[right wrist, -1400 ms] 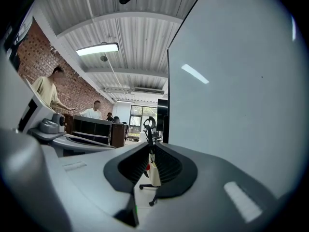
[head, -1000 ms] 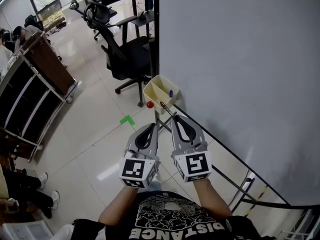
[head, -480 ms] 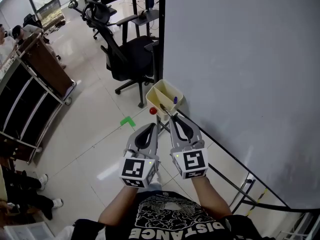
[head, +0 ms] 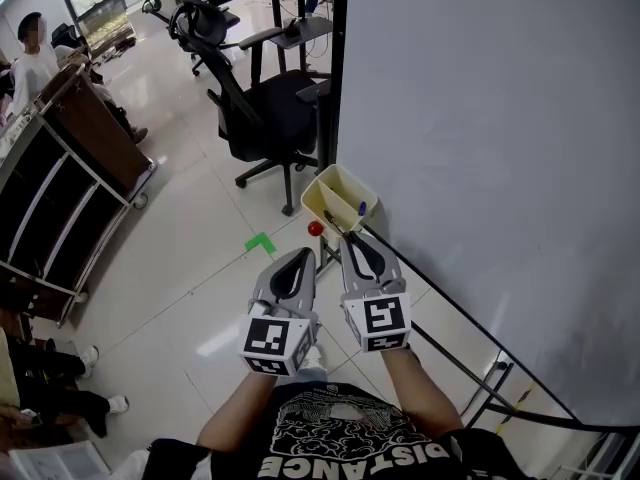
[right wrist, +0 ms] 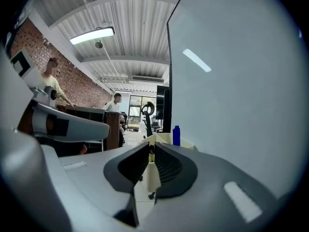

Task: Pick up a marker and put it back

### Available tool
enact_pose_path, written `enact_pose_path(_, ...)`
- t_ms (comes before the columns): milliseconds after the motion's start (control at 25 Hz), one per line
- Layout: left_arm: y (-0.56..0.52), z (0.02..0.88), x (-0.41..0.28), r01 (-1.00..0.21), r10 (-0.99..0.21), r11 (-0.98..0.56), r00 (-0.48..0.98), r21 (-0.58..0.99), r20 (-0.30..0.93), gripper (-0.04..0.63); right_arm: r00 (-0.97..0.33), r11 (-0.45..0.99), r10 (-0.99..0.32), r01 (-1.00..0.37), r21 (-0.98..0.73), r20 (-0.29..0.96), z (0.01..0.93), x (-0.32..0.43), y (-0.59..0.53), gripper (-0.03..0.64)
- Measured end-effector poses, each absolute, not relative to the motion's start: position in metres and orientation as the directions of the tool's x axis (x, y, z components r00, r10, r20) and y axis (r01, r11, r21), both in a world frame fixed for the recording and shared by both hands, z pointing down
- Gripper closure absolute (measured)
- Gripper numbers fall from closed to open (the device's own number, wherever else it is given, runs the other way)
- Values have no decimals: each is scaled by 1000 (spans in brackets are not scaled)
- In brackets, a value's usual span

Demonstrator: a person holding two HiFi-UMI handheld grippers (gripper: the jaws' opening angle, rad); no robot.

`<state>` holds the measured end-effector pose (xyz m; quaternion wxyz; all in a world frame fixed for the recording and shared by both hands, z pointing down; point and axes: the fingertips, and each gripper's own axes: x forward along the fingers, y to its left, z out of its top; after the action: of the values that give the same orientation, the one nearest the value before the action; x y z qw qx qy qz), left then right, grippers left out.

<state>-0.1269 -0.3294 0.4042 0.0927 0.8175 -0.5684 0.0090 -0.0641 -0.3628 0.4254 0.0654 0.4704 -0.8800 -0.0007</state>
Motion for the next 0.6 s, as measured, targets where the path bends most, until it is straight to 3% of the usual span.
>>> enact_pose_path(600, -340, 408, -129, -928, -923, -343, 362, 146, 133, 589, -538, 551, -831, -831, 76, 143, 442, -70, -373, 583)
